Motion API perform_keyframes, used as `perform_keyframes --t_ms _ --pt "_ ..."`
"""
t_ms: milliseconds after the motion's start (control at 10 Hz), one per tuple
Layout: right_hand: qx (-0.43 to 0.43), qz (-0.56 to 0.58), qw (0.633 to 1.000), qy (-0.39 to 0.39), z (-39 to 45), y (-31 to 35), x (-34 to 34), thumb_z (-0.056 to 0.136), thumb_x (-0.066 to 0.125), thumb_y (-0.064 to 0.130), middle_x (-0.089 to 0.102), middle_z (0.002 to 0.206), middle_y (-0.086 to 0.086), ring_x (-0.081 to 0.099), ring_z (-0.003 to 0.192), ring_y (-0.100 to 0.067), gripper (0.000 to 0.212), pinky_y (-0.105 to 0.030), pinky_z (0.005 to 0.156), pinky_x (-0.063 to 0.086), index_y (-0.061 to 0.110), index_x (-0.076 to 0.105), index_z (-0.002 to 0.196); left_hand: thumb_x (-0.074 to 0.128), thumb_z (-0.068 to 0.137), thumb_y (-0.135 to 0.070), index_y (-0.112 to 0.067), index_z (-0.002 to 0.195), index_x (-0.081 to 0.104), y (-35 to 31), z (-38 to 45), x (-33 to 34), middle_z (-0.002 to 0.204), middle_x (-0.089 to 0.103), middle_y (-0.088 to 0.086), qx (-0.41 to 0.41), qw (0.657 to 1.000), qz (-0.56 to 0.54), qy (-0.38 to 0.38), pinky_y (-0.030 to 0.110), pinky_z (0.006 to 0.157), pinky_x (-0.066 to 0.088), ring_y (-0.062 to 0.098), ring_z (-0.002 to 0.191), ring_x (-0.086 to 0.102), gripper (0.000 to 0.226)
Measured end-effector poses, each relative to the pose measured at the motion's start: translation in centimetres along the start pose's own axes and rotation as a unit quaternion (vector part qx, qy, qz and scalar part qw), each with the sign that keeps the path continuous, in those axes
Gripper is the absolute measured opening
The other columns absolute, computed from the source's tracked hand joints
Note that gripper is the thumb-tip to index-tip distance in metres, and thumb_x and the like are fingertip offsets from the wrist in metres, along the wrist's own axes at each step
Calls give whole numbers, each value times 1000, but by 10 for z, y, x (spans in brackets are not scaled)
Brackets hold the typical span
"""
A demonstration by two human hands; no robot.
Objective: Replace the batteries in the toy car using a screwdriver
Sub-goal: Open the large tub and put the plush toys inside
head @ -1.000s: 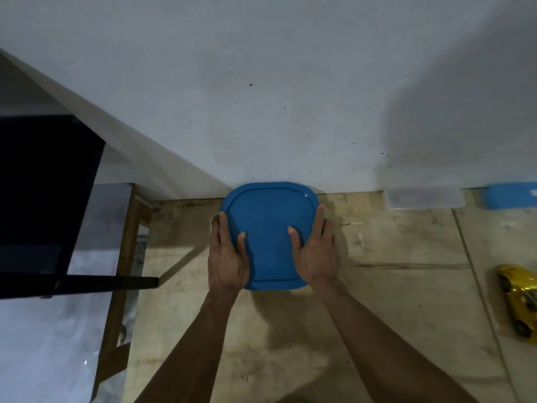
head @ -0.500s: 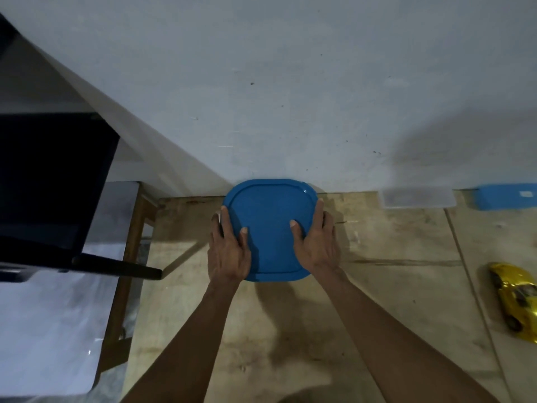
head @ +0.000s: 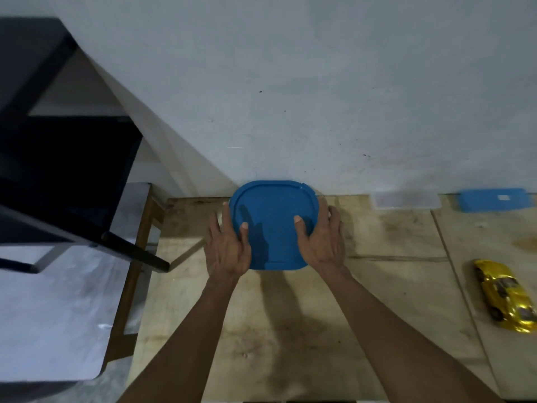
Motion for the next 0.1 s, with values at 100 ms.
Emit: perform_keyframes --t_ms 100 --pt "-10 26 999 -33 -28 3 -10 97 42 61 18 162 -9 25 146 -33 73 -56 111 37 31 11 157 29 104 -52 -23 155 16 -6 -16 -18 158 27 20 17 999 -21 -18 61 106 41 43 140 35 60"
Point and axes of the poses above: each hand's wrist, its own z-axis towards the middle knuckle, its own x-axis out of the palm, y = z × x, the point moved 6 cm from there along z, towards the middle knuckle
